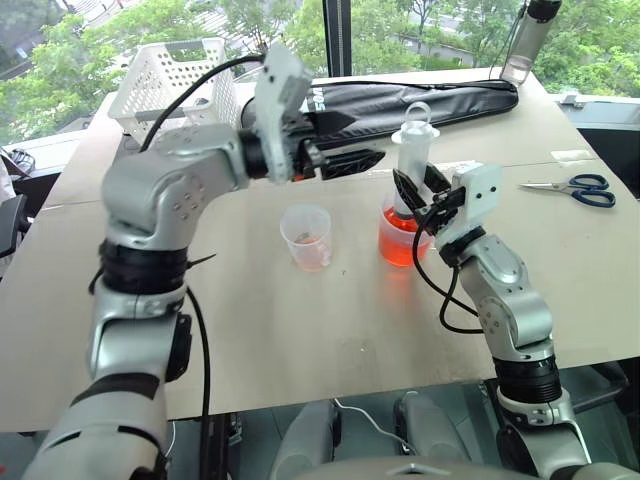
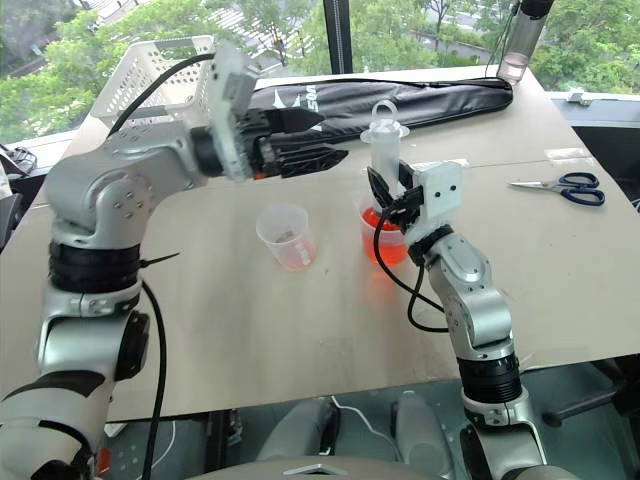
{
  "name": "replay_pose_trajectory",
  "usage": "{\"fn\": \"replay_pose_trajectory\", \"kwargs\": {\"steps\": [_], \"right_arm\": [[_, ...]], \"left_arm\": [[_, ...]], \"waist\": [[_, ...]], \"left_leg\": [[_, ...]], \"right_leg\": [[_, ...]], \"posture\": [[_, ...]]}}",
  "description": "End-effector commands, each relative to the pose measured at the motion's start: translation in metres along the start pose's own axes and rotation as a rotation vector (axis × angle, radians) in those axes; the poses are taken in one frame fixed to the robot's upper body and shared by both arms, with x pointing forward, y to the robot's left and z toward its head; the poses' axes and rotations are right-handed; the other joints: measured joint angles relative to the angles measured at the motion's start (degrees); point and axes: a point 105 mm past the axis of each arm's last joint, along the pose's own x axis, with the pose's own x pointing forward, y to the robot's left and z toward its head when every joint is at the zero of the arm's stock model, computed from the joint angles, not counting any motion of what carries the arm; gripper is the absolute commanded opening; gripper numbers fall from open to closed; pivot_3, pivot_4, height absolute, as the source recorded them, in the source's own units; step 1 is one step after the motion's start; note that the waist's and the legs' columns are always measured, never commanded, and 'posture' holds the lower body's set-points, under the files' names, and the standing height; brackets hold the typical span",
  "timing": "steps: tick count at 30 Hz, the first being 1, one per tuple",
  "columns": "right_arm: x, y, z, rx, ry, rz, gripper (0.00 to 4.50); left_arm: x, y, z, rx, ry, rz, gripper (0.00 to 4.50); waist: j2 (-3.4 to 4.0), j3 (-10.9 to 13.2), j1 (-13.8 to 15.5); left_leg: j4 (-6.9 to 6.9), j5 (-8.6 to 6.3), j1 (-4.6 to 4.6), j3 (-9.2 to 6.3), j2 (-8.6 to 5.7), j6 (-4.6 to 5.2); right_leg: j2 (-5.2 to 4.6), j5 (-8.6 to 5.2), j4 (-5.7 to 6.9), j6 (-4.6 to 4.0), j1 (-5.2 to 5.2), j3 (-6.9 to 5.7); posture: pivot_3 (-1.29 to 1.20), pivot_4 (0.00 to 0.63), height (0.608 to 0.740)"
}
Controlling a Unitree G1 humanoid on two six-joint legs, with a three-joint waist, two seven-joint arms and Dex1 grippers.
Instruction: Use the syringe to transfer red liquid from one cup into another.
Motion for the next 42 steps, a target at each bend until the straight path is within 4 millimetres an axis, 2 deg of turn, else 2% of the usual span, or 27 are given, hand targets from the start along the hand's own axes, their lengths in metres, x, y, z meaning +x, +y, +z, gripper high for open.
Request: {"fn": "replay_pose_trajectory", "kwargs": {"steps": [1, 6, 12, 17, 20, 22, 24, 26, 28, 29, 42], "right_arm": [[-0.001, 0.008, 0.011, -0.034, -0.053, 0.026, 1.43], [0.0, 0.01, 0.011, -0.049, -0.058, 0.032, 1.43], [0.0, 0.007, 0.011, -0.09, -0.052, 0.014, 1.43], [0.001, 0.006, 0.005, -0.147, -0.022, -0.017, 1.43], [0.001, 0.007, 0.002, -0.175, -0.013, -0.022, 1.43], [0.001, 0.008, 0.001, -0.177, -0.014, -0.029, 1.43], [0.001, 0.008, 0.002, -0.174, -0.021, -0.04, 1.43], [0.002, 0.008, 0.003, -0.172, -0.027, -0.048, 1.43], [0.002, 0.009, 0.003, -0.166, -0.028, -0.055, 1.43], [0.003, 0.009, 0.003, -0.16, -0.026, -0.06, 1.43], [0.0, 0.015, -0.009, -0.118, 0.02, -0.067, 1.43]], "left_arm": [[0.013, 0.011, 0.018, 0.096, -0.014, 0.042, 4.5], [0.03, 0.017, 0.025, 0.172, -0.018, 0.024, 4.5], [0.036, 0.021, 0.026, 0.225, -0.018, 0.027, 4.5], [0.047, 0.015, 0.025, 0.287, -0.035, 0.012, 4.5], [0.05, 0.012, 0.024, 0.319, -0.042, 0.007, 3.69], [0.052, 0.009, 0.023, 0.347, -0.039, -0.004, 2.67], [0.053, 0.007, 0.02, 0.378, -0.033, -0.01, 2.1], [0.054, 0.006, 0.02, 0.407, -0.034, -0.01, 1.34], [0.055, 0.006, 0.021, 0.423, -0.042, -0.008, 0.37], [0.056, 0.005, 0.021, 0.426, -0.045, -0.009, 0.08], [0.057, 0.007, 0.042, 0.455, -0.115, 0.002, 0.0]], "waist": [[0.0, 0.0, 0.0], [0.0, 0.0, -0.5], [-0.01, 0.0, -0.4], [-0.03, 0.0, -0.3], [-0.03, 0.0, -0.3], [-0.03, 0.0, -0.4], [-0.03, 0.0, -0.4], [-0.04, 0.0, -0.5], [-0.05, 0.0, -0.4], [-0.05, 0.0, -0.4], [-0.07, 0.0, -0.5]], "left_leg": [[0.0, 0.0, 0.0, 0.01, -0.01, 0.0], [0.0, 0.0, 0.01, 0.03, 0.0, 0.0], [0.0, 0.0, 0.01, 0.01, 0.0, 0.0], [0.04, 0.0, 0.0, 0.0, 0.0, 0.0], [0.06, 0.0, 0.0, 0.01, 0.0, 0.0], [0.06, 0.0, 0.0, 0.01, -0.01, 0.0], [0.06, 0.0, 0.01, 0.01, 0.0, 0.0], [0.06, 0.0, 0.02, 0.01, 0.0, 0.0], [0.09, 0.0, 0.02, 0.01, 0.0, 0.0], [0.11, 0.0, 0.01, 0.01, 0.0, 0.0], [0.12, 0.0, 0.03, 0.02, 0.0, 0.0]], "right_leg": [[0.0, 0.0, 0.0, 0.0, 0.0, 0.01], [0.02, 0.0, 0.01, 0.0, -0.01, 0.03], [0.02, 0.0, 0.01, 0.0, -0.02, 0.04], [0.02, 0.0, 0.02, 0.0, -0.01, 0.03], [0.02, 0.0, 0.05, 0.0, 0.0, 0.04], [0.02, 0.0, 0.06, 0.0, 0.0, 0.04], [0.02, 0.0, 0.06, 0.0, 0.0, 0.04], [0.02, 0.0, 0.08, 0.0, 0.0, 0.05], [0.02, 0.0, 0.09, 0.0, 0.0, 0.04], [0.02, 0.0, 0.1, 0.0, 0.0, 0.05], [0.04, 0.0, 0.14, 0.0, 0.0, 0.06]], "posture": [[0.0, 0.15, 0.74], [0.0, 0.15, 0.74], [0.0, 0.15, 0.74], [0.0, 0.15, 0.74], [0.0, 0.15, 0.74], [0.0, 0.15, 0.74], [0.0, 0.15, 0.74], [0.0, 0.15, 0.74], [0.0, 0.15, 0.74], [0.0, 0.15, 0.74], [0.0, 0.15, 0.74]]}}
